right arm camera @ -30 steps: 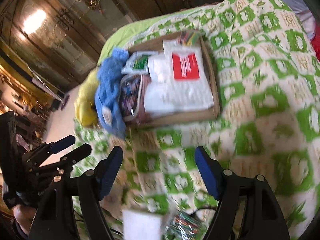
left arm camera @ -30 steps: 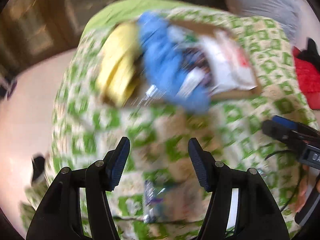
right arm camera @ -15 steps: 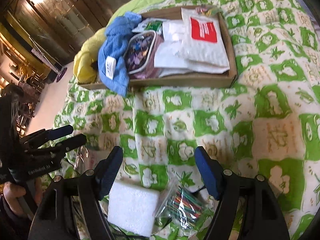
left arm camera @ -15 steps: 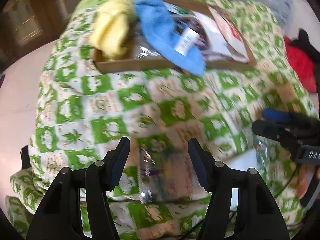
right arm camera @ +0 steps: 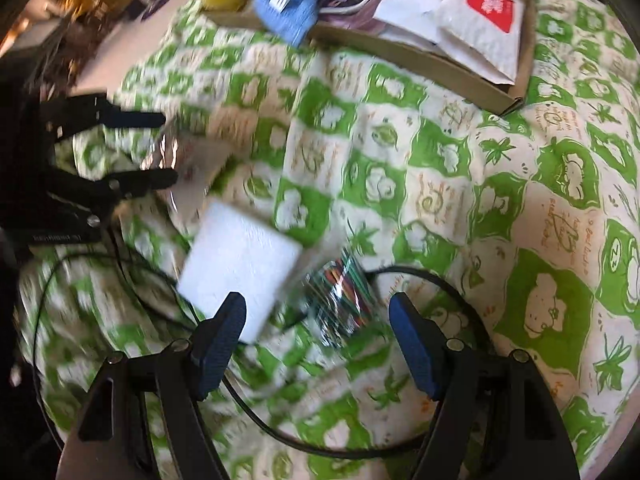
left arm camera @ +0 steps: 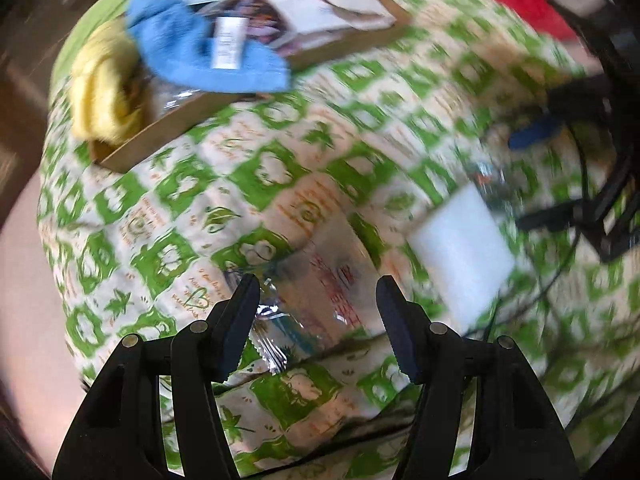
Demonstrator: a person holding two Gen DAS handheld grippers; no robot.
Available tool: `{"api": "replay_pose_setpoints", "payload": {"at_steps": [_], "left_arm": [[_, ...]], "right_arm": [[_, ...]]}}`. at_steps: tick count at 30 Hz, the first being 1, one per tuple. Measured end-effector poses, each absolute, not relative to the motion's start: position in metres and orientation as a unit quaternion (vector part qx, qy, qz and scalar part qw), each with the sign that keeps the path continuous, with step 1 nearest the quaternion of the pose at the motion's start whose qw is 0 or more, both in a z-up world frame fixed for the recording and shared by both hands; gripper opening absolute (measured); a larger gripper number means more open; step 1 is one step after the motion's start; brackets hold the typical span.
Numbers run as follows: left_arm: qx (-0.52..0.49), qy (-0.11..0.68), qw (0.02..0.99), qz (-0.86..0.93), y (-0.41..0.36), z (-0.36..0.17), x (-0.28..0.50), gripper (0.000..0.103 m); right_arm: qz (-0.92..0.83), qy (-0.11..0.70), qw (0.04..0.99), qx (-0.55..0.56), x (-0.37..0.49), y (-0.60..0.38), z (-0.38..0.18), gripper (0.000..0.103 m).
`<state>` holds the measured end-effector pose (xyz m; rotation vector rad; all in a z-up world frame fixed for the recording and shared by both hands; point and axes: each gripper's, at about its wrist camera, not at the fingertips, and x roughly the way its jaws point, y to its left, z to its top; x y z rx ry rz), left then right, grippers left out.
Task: Organize soft objects
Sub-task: 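Grasp the Dole prune sachet with left tool while right tool grasps the larger clear stick bag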
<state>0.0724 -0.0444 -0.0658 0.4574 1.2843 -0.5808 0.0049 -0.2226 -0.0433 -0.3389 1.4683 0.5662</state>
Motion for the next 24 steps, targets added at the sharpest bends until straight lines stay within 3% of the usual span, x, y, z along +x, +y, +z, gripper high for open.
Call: {"api": "replay_pose_setpoints", "payload": {"at_steps": [5,10,16,21,24], "left_arm": [[0.314,0.58,0.693,-0.292,-0.058,-0.083,0.055,0.061],[0.354,0.574,0.675,-0.299,-0.061,-0.099,0.049,0.061],[0.338,0.58,0.682,-0.292,-0.076,-0.114,0.078,0.075],[0.227,0.608,0.714,-0.263,-0.064,-0.119,0.108,0.08],[0.17,0.612,0.734,-0.242,-0.053,-0.115,0.116,0.075]], "right_arm": [[0.256,0.653,0.679,-0.218,-0.008,-0.213,-0.055,0.074],[0.254,0.655,0.671,-0.238,-0.012,-0.202,-0.069,0.074],[0.244,0.652,0.672,-0.251,-0.007,-0.19,-0.083,0.073],[0.223,0.647,0.679,-0.264,0.003,-0.181,-0.091,0.049],[0.211,0.634,0.7,-0.25,0.011,-0.189,-0.088,0.03]]}}
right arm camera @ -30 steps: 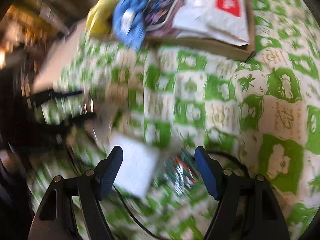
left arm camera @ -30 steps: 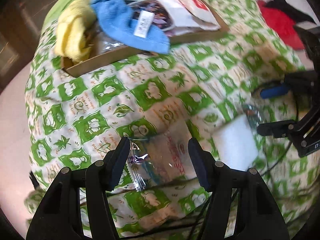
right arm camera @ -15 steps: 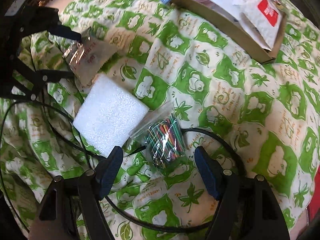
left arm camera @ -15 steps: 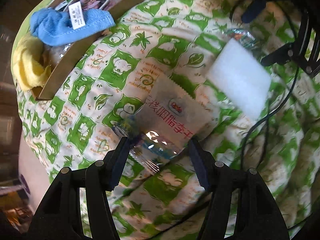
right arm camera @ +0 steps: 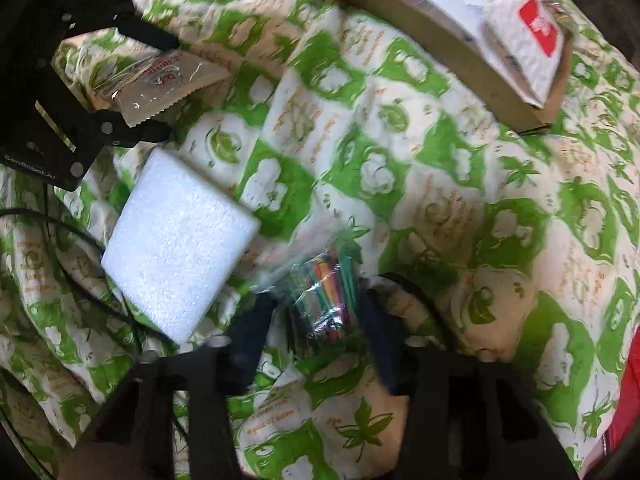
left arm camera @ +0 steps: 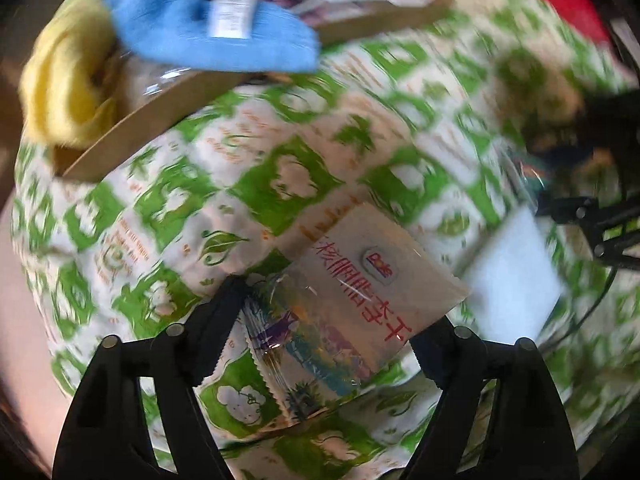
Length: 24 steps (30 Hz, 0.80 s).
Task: Organize soft objects
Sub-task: 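Grasp the Dole prune sachet with left tool while right tool grasps the larger clear stick bag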
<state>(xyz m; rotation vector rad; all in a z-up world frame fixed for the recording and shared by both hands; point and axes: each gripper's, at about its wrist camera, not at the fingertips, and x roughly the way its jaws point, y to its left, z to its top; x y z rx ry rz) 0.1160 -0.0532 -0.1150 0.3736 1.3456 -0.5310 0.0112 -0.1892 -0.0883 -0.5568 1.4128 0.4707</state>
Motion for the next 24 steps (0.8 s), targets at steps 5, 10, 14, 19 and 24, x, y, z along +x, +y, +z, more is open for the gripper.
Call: {"api": "replay_pose_setpoints", "payload": {"at_steps": [5,10,14,19,24], "left_arm": [[0.123,0.617,0.754,-0.189,-0.038,-0.113,0.127,0.052],[0.155,0.613,0.756,-0.17,-0.065,-0.121,0.116,0.053],[0.142,0.612,0.759,-0.17,-0.074,-0.122,0.108,0.053],[0.084,0.606,0.768,-0.189,-0.061,-0.102,0.084,0.053],[0.075,0.593,0.771,-0.219,-0.054,-0.087,0.077,0.053]], "right_arm": [[0.201,0.606,0.747,-0.184,0.027,-0.198,-0.07,0.021],[0.196,0.591,0.774,-0.118,0.053,-0.189,-0.069,0.021],[0.205,0.604,0.767,-0.066,0.068,-0.184,-0.087,0.031],[0.21,0.594,0.776,-0.032,0.069,-0.198,-0.082,0.061],[0.206,0.602,0.771,-0.031,0.07,-0.213,-0.08,0.061]]}}
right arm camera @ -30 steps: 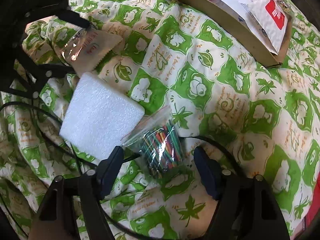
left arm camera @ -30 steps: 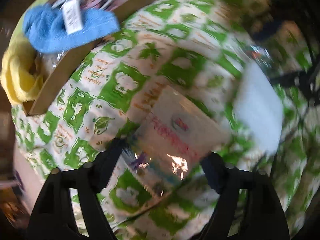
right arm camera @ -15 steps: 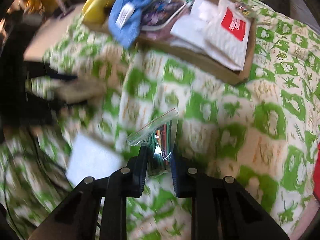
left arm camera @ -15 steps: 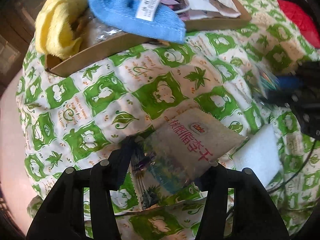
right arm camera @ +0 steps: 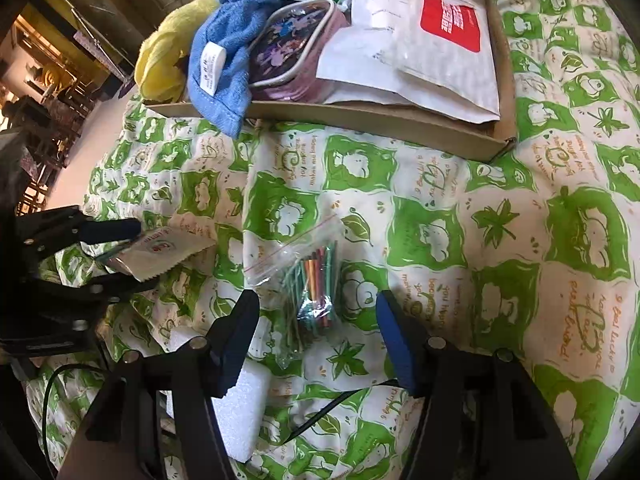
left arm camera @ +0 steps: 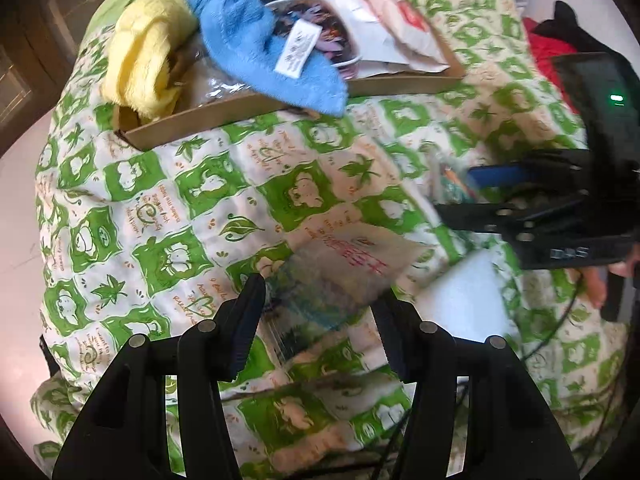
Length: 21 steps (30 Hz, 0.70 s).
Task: Organize soft objects
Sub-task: 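Grasp the Dole prune sachet with left tool while right tool grasps the larger clear stick bag, then lift and carry the Dole sachet toward the tray with left tool while right tool carries the stick bag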
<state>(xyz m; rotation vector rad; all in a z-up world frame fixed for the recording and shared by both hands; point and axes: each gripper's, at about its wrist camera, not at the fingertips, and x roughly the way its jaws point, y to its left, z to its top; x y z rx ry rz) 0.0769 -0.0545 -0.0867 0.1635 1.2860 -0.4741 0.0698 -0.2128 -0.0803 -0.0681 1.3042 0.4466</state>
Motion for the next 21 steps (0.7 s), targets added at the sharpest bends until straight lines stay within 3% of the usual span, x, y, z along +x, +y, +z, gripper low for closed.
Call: {"api": "replay_pose_setpoints", "payload": {"at_steps": [9,21], "left_arm": [[0.105,0.578,0.762,-0.272,-0.057,-0.059,0.057,0.058],[0.304,0.555,0.704,-0.323,-0.091,-0.096,0.07,0.061]], "right_arm": [[0.201,0.608,0.767,-0.044,0.076,-0.198,-0.091,0.061],[0.203,0.616,0.757,-0.083,0.078,-0.17,-0.107,0.067]]}}
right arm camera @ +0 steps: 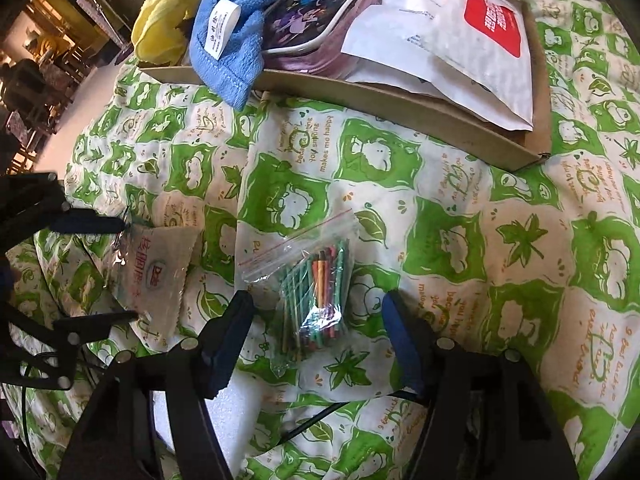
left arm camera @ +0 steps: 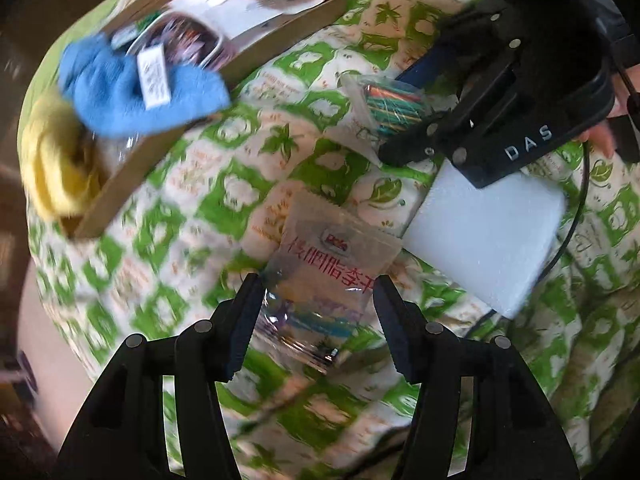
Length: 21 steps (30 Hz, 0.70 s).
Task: Organize soft objects
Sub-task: 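Lift and carry the Dole sachet toward the tray with left tool while right tool carries the stick bag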
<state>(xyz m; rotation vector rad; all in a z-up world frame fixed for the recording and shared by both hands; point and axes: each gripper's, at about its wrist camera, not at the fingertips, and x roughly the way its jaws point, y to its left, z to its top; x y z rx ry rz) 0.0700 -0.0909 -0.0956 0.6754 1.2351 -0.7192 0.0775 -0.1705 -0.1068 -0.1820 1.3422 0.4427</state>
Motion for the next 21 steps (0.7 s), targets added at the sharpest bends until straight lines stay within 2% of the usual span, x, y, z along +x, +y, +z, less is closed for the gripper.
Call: {"api": "replay_pose_setpoints", "payload": {"at_steps": [1,6,13,14,15,21], "left_arm": [[0.309,0.552,0.703,-0.325,-0.093,-0.097,0.073,0.065],[0.298,0.561,0.694,-0.338,-0.103,-0.109,0.09,0.065],[0.255,0.573,0.701,-0.339,-0.106,-0.128,0.098,0.066],[0.249,0.577,0.701,-0.337,-0.104,-0.127,0.098,0.066],[0.241,0.583,0.701,-0.334,-0.101,-0.127,0.099,0.066],[0.244,0.592,0.697,-0.322,-0.085,-0.124,0.095,0.066]], "right_arm": [[0.203,0.616,0.756,-0.084,0.076,-0.168,-0.109,0.068],[0.207,0.617,0.753,-0.095,0.077,-0.16,-0.112,0.071],[0.202,0.603,0.763,-0.114,0.078,-0.147,-0.113,0.071],[0.2,0.601,0.765,-0.117,0.077,-0.145,-0.113,0.068],[0.198,0.6,0.766,-0.12,0.077,-0.144,-0.114,0.061],[0.189,0.594,0.772,-0.123,0.071,-0.141,-0.116,0.047]]}}
